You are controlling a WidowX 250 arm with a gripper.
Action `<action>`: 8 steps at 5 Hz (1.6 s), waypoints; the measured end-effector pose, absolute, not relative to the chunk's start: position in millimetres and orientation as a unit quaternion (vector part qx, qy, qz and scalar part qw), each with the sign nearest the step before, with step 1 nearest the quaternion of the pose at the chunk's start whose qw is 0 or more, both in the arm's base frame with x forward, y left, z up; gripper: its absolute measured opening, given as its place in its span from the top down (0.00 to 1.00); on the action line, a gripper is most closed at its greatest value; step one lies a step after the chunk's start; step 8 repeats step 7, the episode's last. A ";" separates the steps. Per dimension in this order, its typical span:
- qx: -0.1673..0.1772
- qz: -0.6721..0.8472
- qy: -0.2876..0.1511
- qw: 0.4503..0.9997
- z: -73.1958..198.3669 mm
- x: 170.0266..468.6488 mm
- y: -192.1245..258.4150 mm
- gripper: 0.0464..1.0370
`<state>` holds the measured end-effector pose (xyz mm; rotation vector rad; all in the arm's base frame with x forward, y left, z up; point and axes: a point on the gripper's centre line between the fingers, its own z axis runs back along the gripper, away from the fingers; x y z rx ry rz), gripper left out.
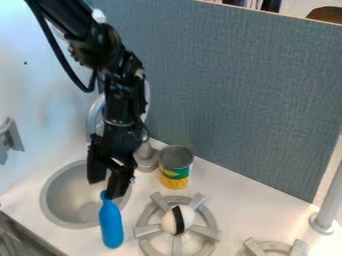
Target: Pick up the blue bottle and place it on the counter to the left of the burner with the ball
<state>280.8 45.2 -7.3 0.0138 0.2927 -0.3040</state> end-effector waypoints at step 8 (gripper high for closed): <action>0.041 -0.084 -0.021 0.995 10.6 314.5 13.7 0.04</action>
